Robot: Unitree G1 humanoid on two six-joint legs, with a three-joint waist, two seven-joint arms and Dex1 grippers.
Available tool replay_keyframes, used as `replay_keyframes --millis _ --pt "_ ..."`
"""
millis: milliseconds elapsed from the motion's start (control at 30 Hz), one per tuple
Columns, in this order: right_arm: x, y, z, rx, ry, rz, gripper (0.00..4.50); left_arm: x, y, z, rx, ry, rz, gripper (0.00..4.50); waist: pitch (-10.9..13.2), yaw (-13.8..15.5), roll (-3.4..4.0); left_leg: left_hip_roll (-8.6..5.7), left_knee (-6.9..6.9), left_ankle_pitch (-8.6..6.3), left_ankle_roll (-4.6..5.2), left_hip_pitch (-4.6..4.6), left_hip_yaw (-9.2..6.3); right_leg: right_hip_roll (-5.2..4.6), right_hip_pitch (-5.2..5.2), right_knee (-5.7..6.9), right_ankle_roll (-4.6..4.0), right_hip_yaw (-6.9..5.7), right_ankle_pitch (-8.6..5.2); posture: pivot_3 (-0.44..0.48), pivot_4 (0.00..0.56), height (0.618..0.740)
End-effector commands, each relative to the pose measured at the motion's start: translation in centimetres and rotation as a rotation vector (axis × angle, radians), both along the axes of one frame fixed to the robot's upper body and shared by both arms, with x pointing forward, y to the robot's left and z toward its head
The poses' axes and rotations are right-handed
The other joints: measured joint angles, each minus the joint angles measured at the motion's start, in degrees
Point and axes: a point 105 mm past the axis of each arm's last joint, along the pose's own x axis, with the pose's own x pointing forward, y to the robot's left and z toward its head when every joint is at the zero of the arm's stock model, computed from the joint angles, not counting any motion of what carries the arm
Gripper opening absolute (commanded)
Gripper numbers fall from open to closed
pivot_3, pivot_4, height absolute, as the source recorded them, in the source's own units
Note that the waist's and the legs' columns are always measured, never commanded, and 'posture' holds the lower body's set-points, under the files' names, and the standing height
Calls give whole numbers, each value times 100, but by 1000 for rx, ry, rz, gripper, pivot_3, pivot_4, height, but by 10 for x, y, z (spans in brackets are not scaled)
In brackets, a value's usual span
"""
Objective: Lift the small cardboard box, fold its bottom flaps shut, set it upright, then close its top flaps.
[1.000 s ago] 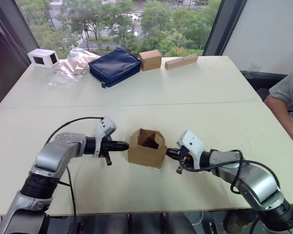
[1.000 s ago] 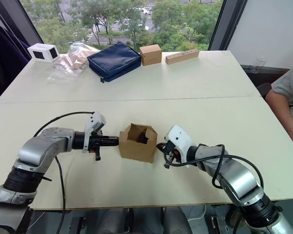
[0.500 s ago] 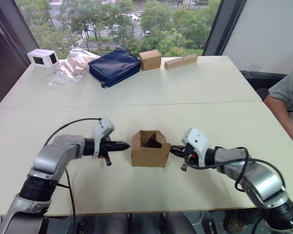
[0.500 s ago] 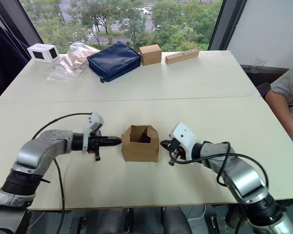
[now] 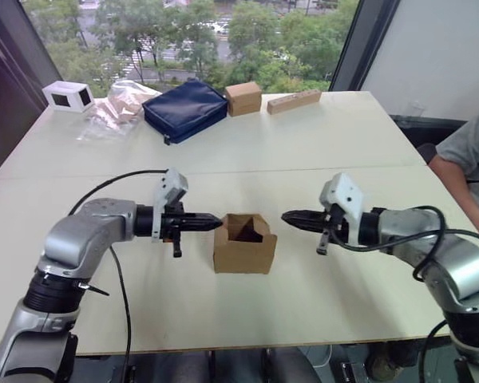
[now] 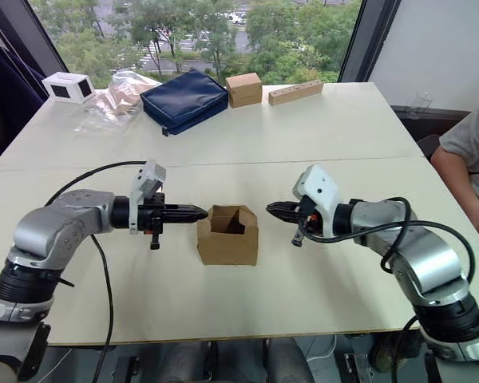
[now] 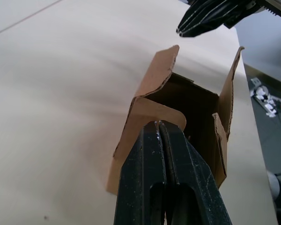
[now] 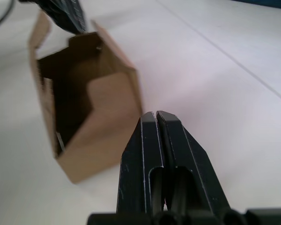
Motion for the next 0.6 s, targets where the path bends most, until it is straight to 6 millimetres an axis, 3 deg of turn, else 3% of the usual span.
replay_keyframes --millis 33,333,600 --pt "-1 11 6 9 -38 43 0 1 -4 5 18 -53 -12 30 0 1 0 0 0 0 0 0 0 0 0 0 0 0 0 0 150 740" --pt "0 28 -5 -17 -31 97 0 4 -10 -14 113 -37 -17 30 0 3 0 -3 0 0 0 0 1 -2 0 -1 0 0 0 0 150 740" --pt "6 28 -18 -80 -23 96 0 4 -14 -19 133 -59 -18 30 0 4 0 -3 0 0 0 0 1 -1 0 0 0 0 0 0 150 740"
